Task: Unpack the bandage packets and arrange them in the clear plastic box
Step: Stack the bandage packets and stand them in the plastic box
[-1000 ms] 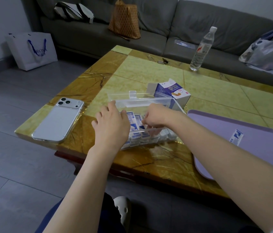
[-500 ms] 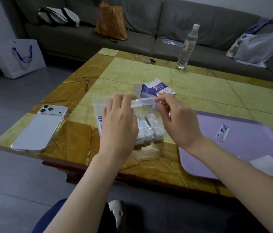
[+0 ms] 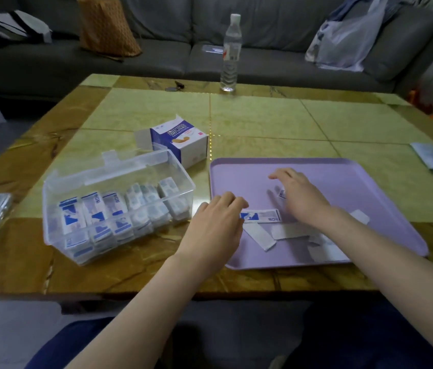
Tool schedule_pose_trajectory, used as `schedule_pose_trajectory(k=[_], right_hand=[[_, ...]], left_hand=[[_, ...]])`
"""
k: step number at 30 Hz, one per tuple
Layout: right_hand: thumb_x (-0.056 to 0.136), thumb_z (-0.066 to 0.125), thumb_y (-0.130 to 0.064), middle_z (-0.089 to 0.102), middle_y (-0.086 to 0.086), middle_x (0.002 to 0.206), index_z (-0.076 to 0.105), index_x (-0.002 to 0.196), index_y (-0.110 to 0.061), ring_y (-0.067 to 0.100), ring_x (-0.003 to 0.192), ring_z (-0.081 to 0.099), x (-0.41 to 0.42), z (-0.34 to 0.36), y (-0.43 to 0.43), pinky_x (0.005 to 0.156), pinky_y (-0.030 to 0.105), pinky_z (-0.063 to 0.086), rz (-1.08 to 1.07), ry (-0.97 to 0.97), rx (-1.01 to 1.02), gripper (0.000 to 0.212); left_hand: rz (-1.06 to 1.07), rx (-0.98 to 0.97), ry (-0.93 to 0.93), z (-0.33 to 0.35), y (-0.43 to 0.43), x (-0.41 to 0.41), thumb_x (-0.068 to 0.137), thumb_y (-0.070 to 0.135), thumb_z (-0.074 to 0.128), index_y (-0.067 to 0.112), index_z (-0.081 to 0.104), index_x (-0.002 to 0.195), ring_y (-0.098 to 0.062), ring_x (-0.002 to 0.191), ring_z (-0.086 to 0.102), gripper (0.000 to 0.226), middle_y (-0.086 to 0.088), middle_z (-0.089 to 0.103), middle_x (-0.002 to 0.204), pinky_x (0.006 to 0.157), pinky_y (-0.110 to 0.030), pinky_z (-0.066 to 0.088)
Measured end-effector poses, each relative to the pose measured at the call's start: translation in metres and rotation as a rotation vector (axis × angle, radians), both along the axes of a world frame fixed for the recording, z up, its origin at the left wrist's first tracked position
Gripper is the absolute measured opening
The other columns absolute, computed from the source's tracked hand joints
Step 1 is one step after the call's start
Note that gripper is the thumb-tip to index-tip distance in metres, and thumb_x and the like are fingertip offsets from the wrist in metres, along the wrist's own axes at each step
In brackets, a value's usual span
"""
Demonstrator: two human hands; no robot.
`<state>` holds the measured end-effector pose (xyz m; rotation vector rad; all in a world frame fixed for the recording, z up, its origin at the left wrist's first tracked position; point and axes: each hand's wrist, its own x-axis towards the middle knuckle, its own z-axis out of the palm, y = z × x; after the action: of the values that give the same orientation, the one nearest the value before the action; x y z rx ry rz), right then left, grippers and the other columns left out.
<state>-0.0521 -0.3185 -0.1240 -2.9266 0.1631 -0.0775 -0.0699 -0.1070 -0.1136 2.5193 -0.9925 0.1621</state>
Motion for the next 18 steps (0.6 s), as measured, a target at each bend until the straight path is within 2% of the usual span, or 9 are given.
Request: schedule_pose_trajectory(k=[3,6,8,12,14,18], right_hand=[[0.088,0.039,0.007,0.029,0.005,0.151,0.039,0.138,-0.015,0.026,0.134,0.031,0.003,-0.004,-0.022,0.104,0.031,0.028,0.036,0.137,-0.042,0.054],[0.09,0.045,-0.001,0.048,0.005,0.133,0.05,0.124,-0.016,0.026,0.12,0.041,0.004,-0.003,-0.036,0.091,0.032,0.037,0.043,0.131,-0.064,0.037],[0.086,0.044,0.002,0.053,0.004,0.123,0.055,0.116,-0.017,0.026,0.114,0.046,0.006,0.0,-0.042,0.083,0.031,0.038,0.024,0.107,-0.092,0.037],[0.087,0.052,-0.001,0.056,0.005,0.113,0.059,0.106,-0.017,0.027,0.107,0.051,0.004,0.003,-0.052,0.077,0.031,0.04,-0.017,0.075,-0.123,0.026],[0.088,0.056,-0.009,0.056,0.007,0.113,0.059,0.108,-0.015,0.027,0.109,0.048,0.001,0.003,-0.056,0.08,0.032,0.04,-0.03,0.105,-0.123,0.02],[0.087,0.061,-0.015,0.049,0.012,0.115,0.057,0.11,-0.012,0.029,0.11,0.043,-0.003,0.0,-0.062,0.088,0.034,0.039,-0.09,0.17,-0.015,0.023]], left_hand=[[0.012,0.126,0.058,-0.01,-0.021,0.005,0.097,0.037,0.038,0.025,0.029,0.14,-0.018,0.123,0.036,0.045,0.005,0.036,0.138,0.098,-0.031,0.03],[-0.022,0.271,0.11,-0.018,-0.035,0.011,0.096,0.04,0.04,0.026,0.017,0.146,-0.02,0.131,0.03,0.056,0.005,0.027,0.148,0.102,-0.035,0.027],[-0.033,0.326,0.136,-0.019,-0.041,0.016,0.094,0.039,0.045,0.027,0.016,0.147,-0.021,0.131,0.029,0.061,0.005,0.028,0.147,0.102,-0.036,0.028],[0.003,0.402,0.182,-0.012,-0.047,0.024,0.088,0.043,0.056,0.025,0.03,0.139,-0.023,0.124,0.033,0.06,0.002,0.035,0.134,0.099,-0.036,0.03],[0.038,0.428,0.215,-0.009,-0.049,0.025,0.086,0.044,0.058,0.022,0.039,0.128,-0.024,0.119,0.036,0.051,-0.001,0.04,0.127,0.097,-0.036,0.03],[0.087,0.461,0.279,-0.009,-0.054,0.025,0.085,0.046,0.06,0.019,0.043,0.117,-0.026,0.115,0.04,0.045,-0.004,0.047,0.121,0.096,-0.035,0.032]])
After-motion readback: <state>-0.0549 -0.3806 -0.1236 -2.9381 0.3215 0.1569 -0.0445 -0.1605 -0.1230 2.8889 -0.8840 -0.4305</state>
